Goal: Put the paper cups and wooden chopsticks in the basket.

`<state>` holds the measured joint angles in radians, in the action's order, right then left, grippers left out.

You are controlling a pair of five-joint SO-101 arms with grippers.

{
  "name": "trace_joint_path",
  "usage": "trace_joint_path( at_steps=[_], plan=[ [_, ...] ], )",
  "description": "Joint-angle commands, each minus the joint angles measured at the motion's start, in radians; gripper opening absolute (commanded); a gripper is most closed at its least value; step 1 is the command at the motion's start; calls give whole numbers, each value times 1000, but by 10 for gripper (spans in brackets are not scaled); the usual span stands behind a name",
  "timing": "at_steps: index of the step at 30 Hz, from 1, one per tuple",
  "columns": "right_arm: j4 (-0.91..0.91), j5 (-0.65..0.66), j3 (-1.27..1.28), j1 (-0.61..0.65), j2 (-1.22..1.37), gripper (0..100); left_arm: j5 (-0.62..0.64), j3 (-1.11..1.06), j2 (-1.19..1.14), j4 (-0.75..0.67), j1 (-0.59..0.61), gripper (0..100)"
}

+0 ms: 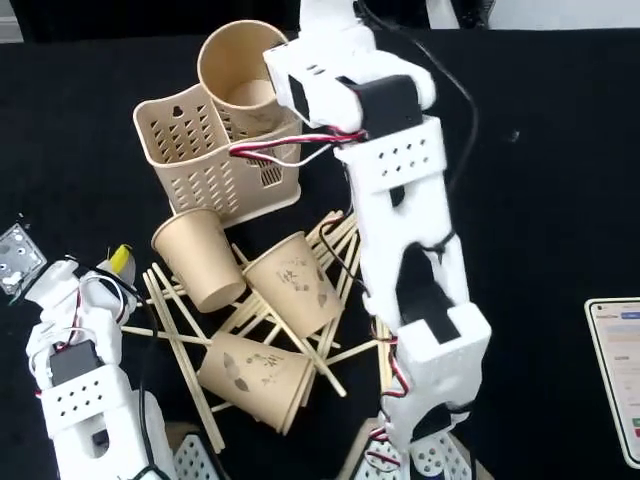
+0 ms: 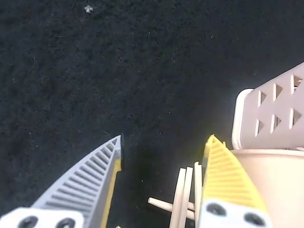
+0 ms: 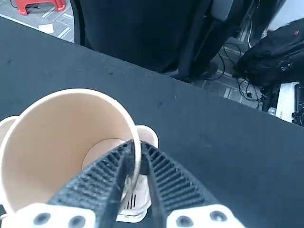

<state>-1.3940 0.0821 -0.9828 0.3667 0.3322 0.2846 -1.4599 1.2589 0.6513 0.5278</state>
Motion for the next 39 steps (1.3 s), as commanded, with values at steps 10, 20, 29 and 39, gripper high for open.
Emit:
trace_joint_path(
  at_steps=[10,20,29,39],
  plan=[
    [-376,-6,-286,-14,-93,201,5,12,14,-23,7,278],
    [-368,-9,308,40,-297,201,5,12,14,-18,8,278],
    [-54,-195,924,160,-440,201,5,12,14,-20,7,278],
    [112,-388,1138,172,-440,204,5,-1,14,-23,8,278]
  ],
)
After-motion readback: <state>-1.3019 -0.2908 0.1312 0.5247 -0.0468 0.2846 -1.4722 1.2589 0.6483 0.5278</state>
